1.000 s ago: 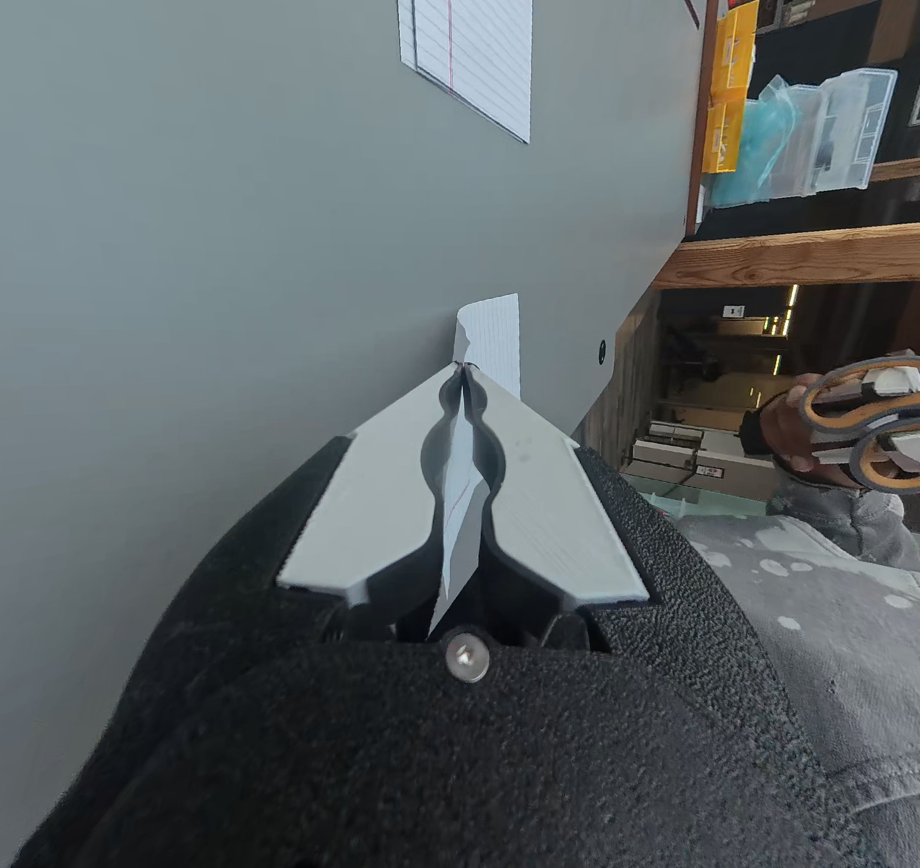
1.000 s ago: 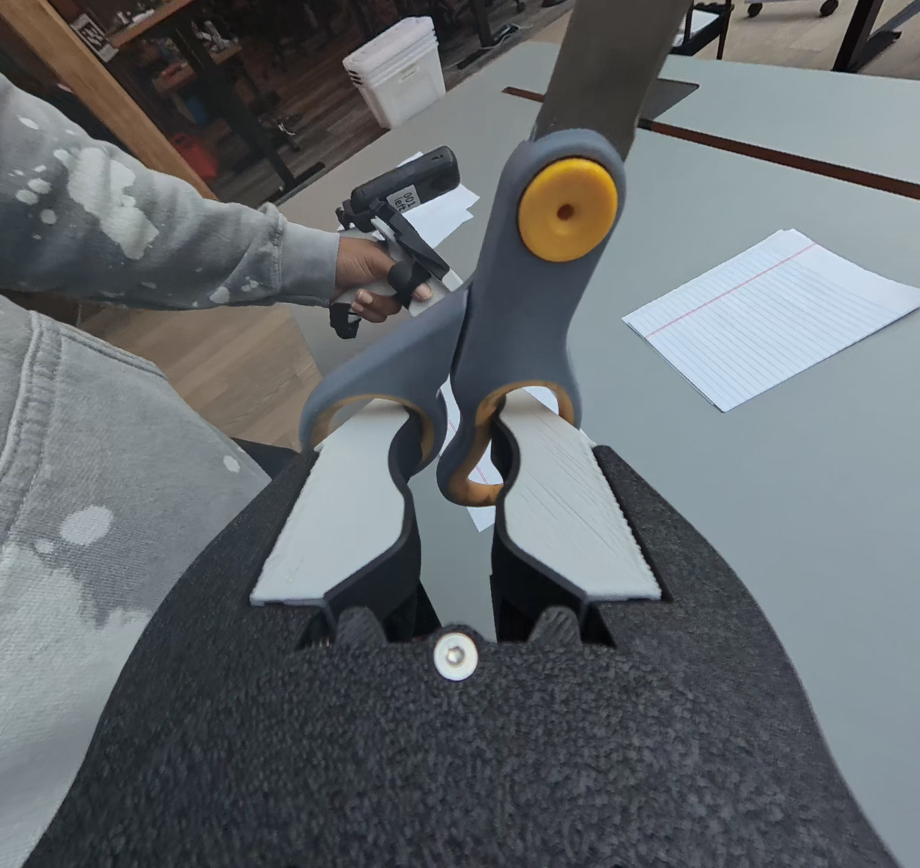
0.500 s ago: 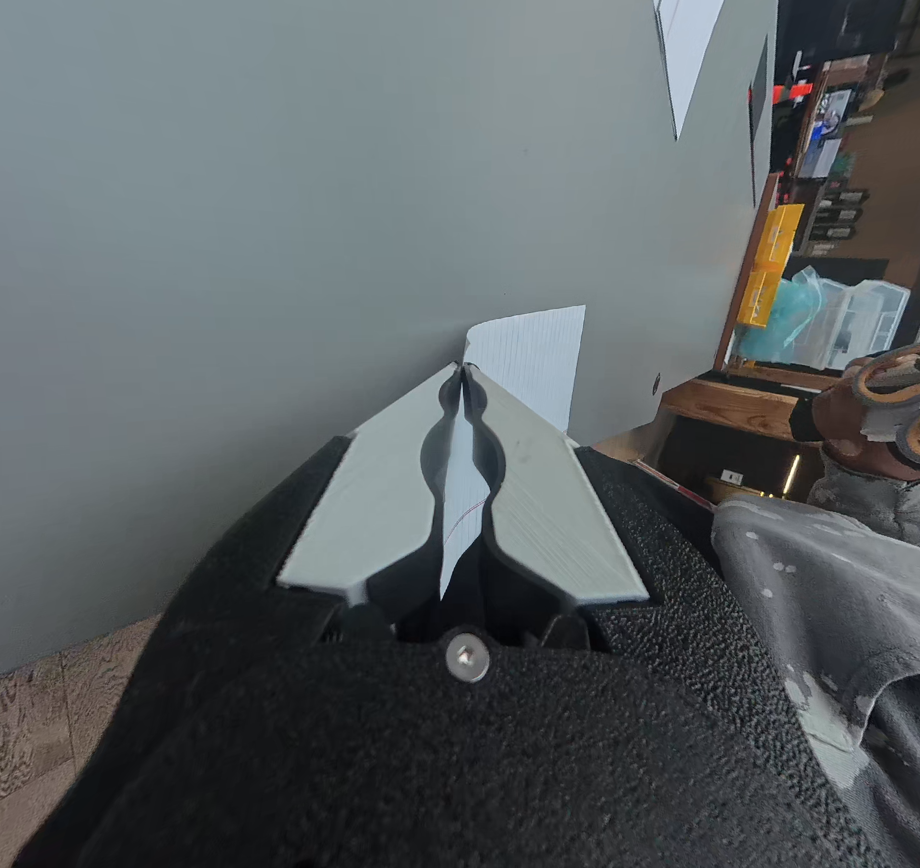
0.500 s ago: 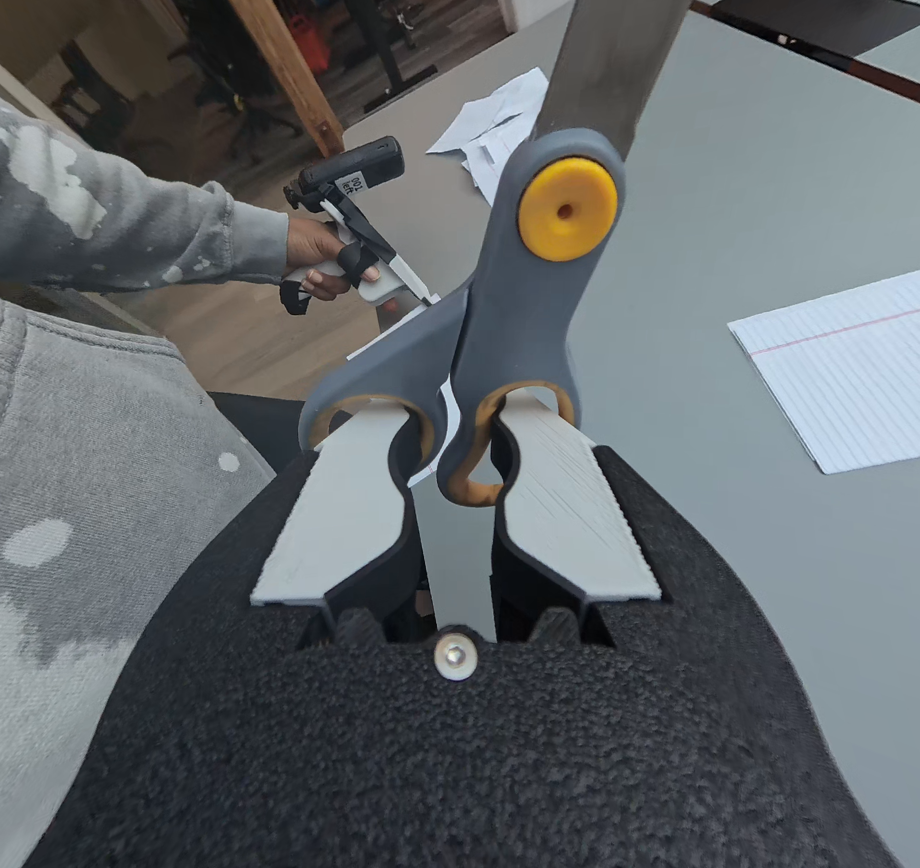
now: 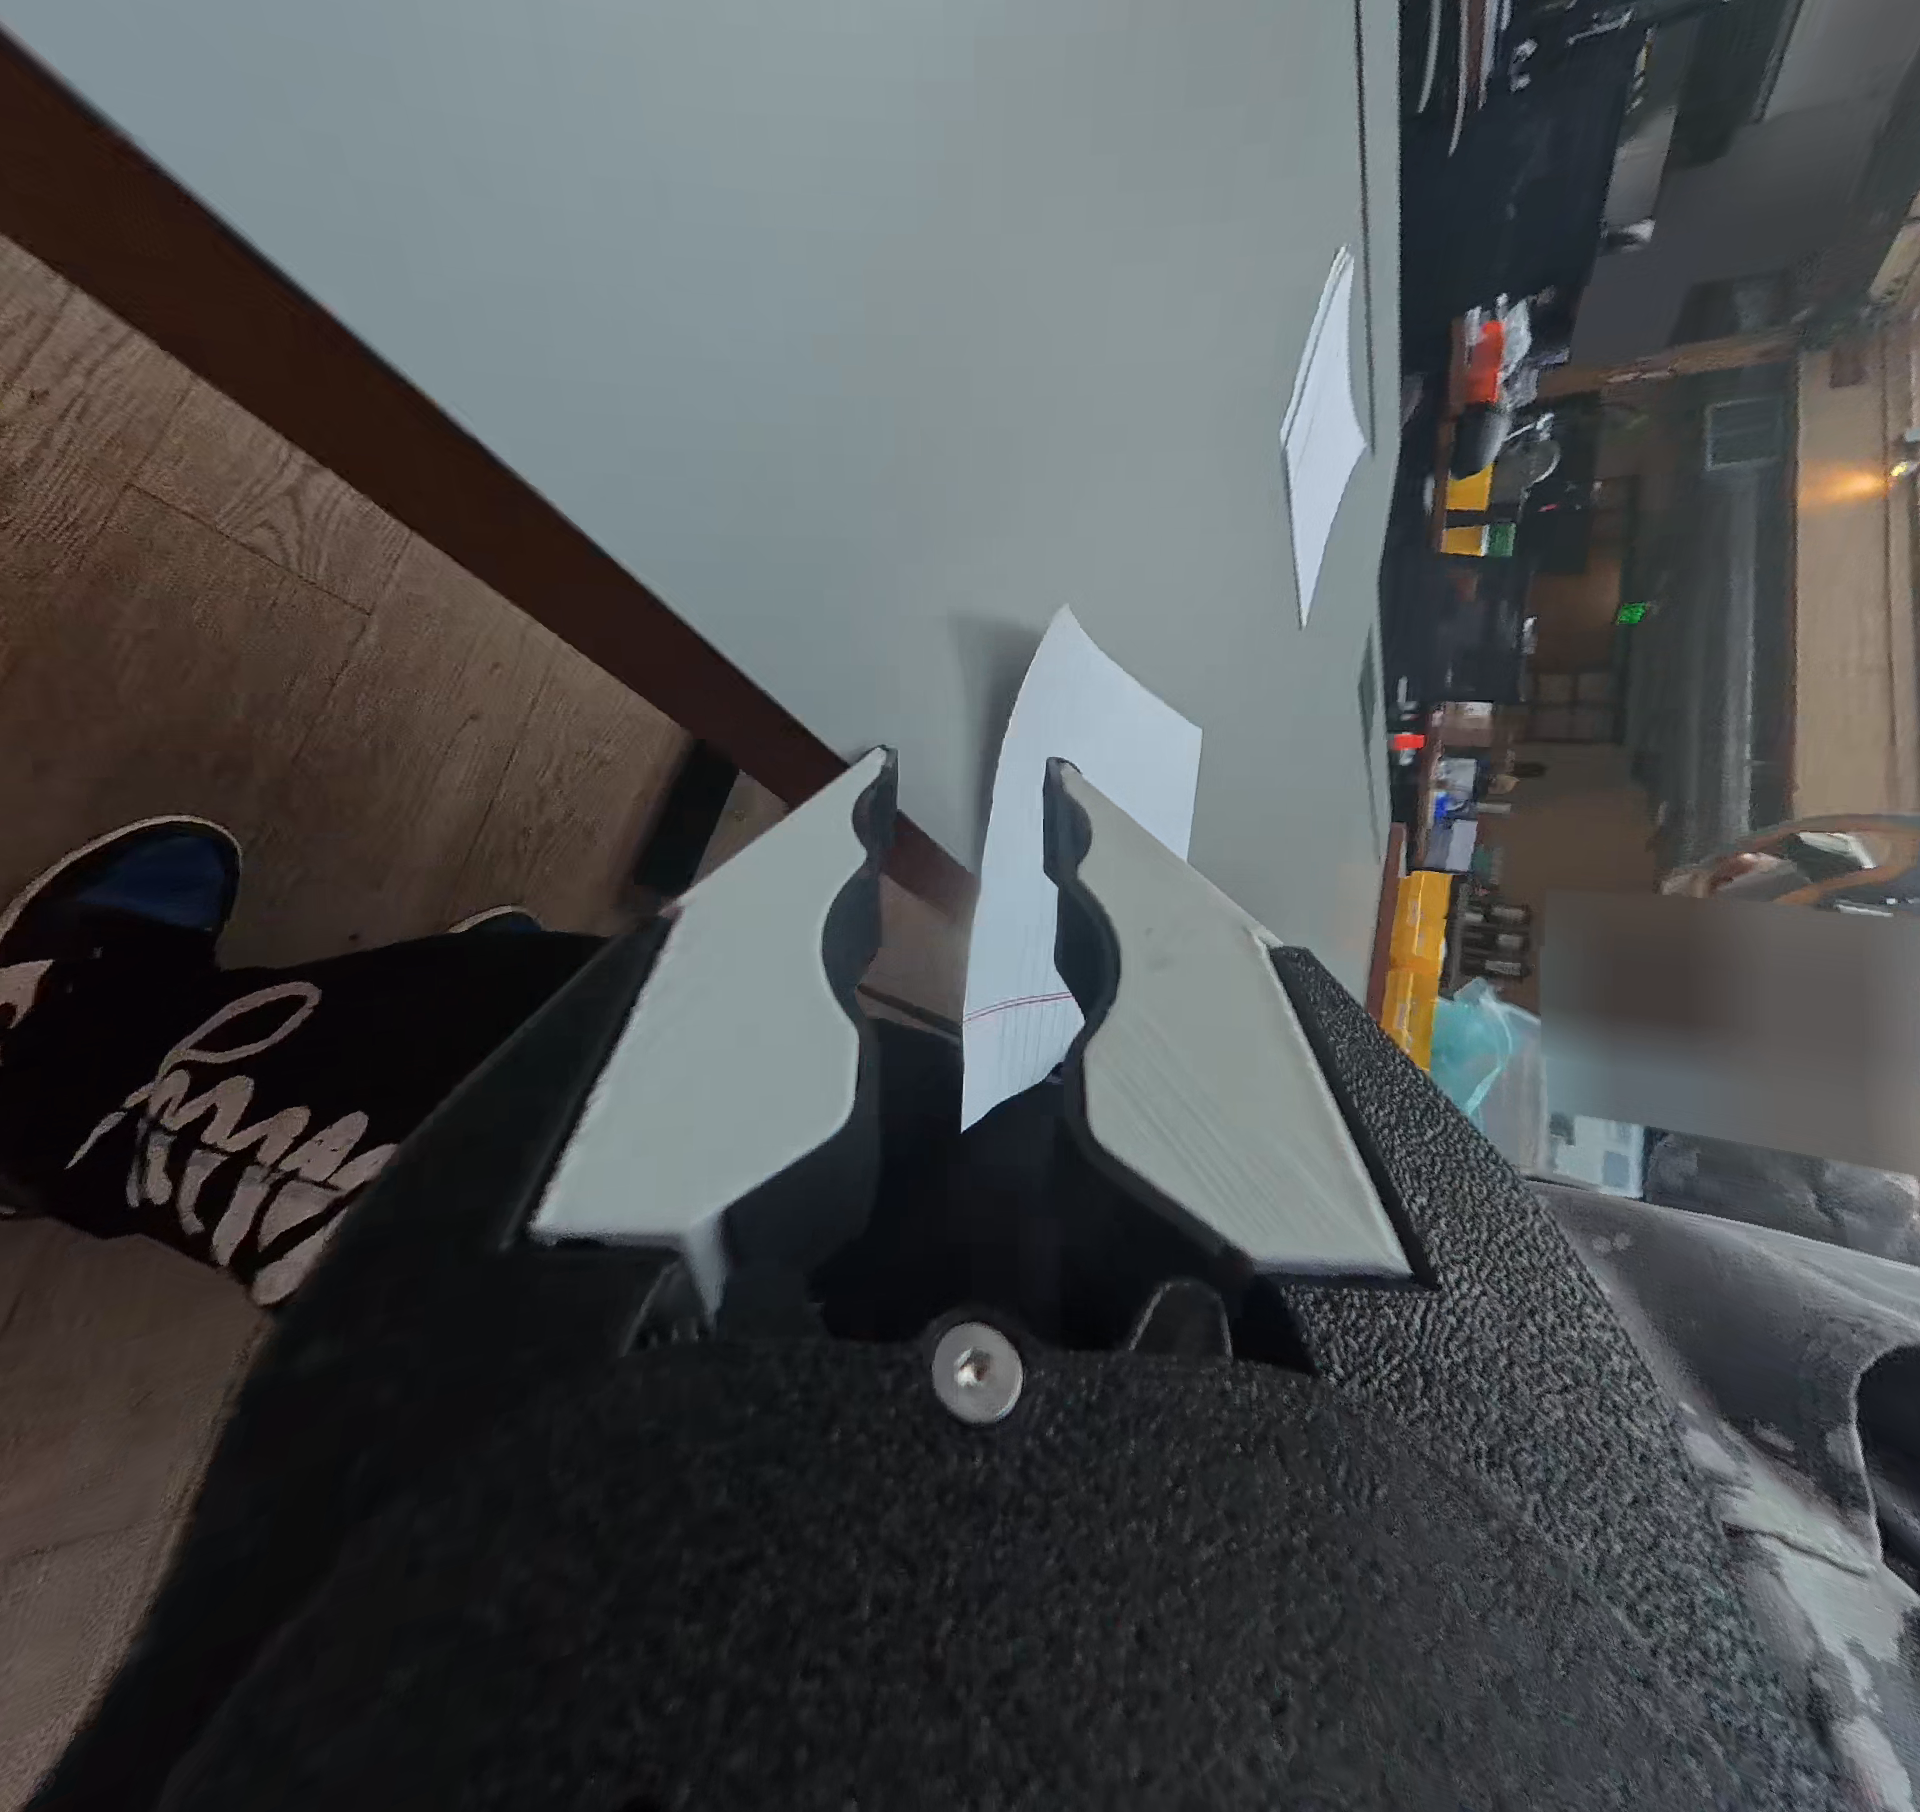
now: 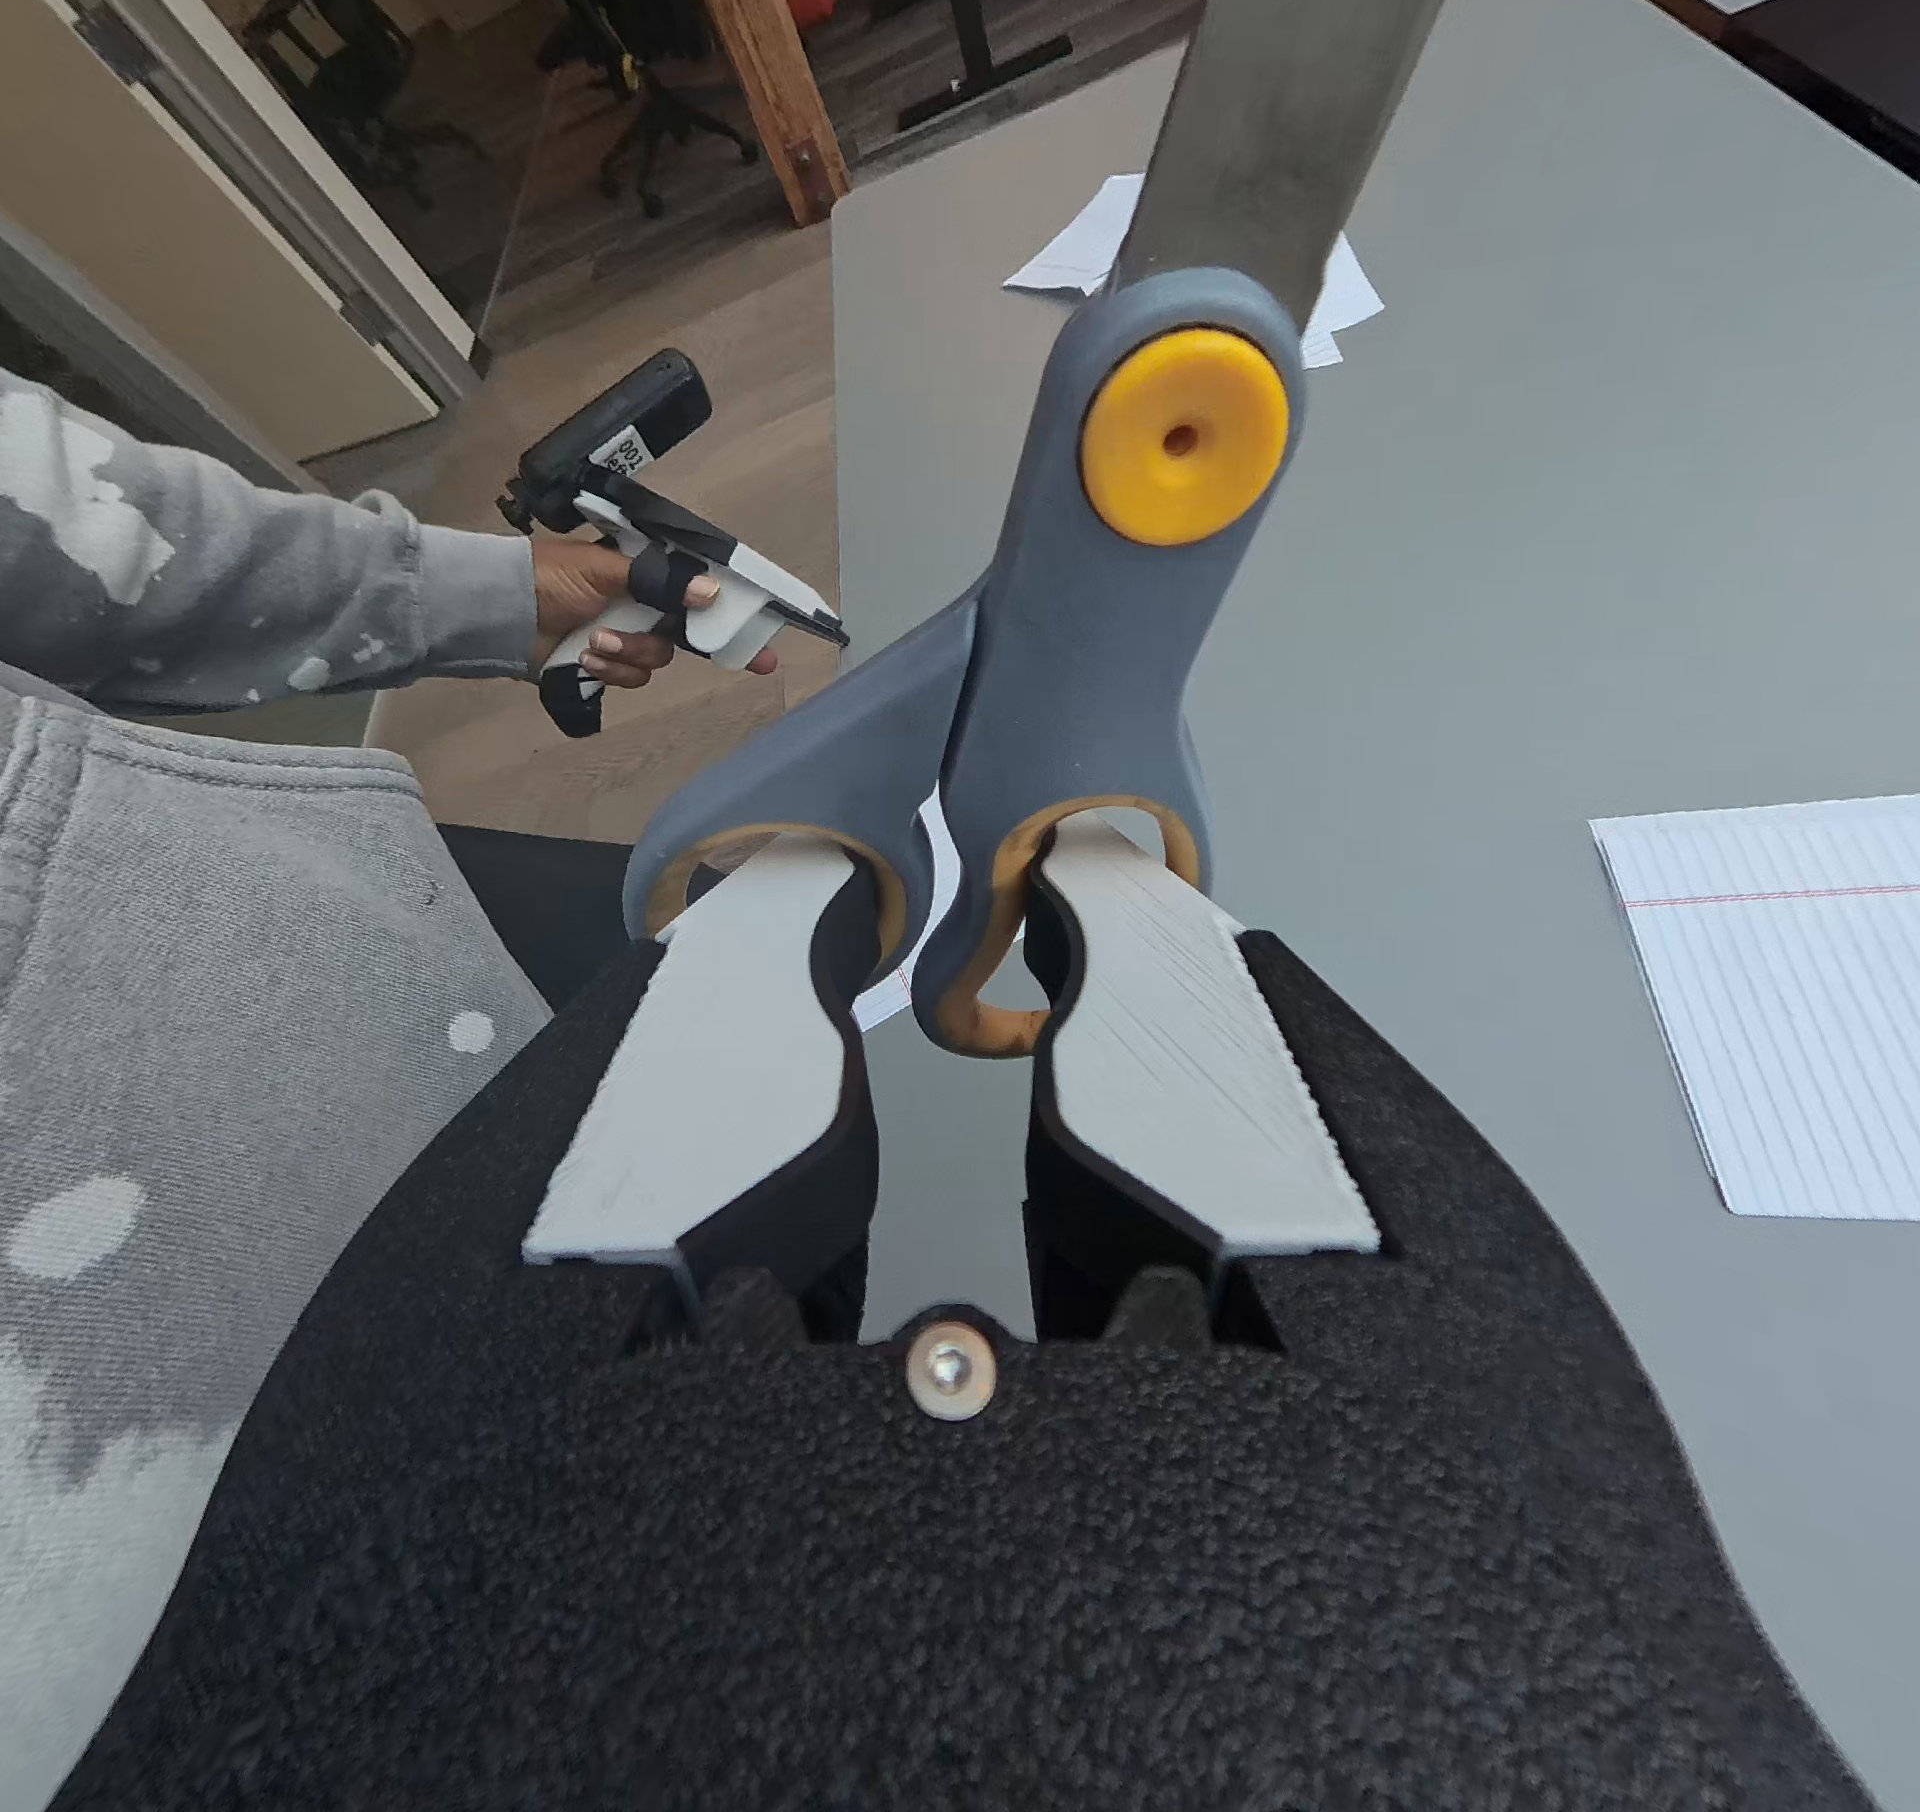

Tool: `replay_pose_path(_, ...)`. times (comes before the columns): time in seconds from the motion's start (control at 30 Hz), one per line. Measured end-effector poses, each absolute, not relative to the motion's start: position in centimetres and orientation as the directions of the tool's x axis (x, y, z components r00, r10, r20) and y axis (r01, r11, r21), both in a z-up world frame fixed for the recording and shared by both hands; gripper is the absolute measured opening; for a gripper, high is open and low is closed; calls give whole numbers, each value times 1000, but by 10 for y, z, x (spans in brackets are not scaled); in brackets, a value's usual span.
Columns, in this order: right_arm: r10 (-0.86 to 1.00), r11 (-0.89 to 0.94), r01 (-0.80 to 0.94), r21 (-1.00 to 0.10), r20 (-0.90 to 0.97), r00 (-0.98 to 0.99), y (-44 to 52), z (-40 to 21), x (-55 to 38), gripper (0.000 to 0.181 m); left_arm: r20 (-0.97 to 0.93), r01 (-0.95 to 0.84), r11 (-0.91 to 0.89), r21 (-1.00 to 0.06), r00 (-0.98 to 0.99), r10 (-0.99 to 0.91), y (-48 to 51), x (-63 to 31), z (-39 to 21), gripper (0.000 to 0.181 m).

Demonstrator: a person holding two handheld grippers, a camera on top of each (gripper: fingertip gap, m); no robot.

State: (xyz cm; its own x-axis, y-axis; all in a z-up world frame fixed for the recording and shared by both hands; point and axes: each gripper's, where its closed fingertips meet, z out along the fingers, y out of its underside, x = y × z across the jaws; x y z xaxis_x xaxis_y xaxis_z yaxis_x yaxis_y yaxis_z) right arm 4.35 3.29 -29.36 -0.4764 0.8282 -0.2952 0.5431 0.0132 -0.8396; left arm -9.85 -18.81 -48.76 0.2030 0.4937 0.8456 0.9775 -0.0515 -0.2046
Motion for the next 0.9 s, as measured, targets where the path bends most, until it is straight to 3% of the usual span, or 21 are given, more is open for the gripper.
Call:
replay_pose_path(0.13,811,56,565,-823,-292,-507,29,-298,42,21,921,989,27,-143,123,370,-185,-93,-482,37)
replay_pose_path(0.23,800,91,568,-818,-280,-531,27,-296,40,21,917,982,47,-185,155,369,-192,-88,-470,42)
replay_pose_path(0.4,782,92,553,-828,-284,-555,18,-292,37,21,910,998,-20,-52,56,411,-199,-38,-495,59)
replay_pose_path(0.47,771,98,556,-826,-290,-567,11,-294,36,21,907,999,-31,-29,39,420,-183,-32,-510,54)
replay_pose_path(0.53,760,110,557,-823,-292,-581,4,-295,34,21,912,999,-39,-25,39,409,-166,-33,-514,27)
replay_pose_path(0.63,753,130,546,-828,-276,-598,-2,-293,31,21,922,999,-20,-41,46,383,-161,-33,-509,0)
replay_pose_path(0.87,753,145,542,-828,-263,-603,-7,-291,31,20,950,954,300,15,-107,293,-189,-28,-498,1)
replay_pose_path(0.9,753,147,543,-826,-262,-603,-7,-291,31,20,958,951,307,23,-109,266,-188,-25,-493,11)
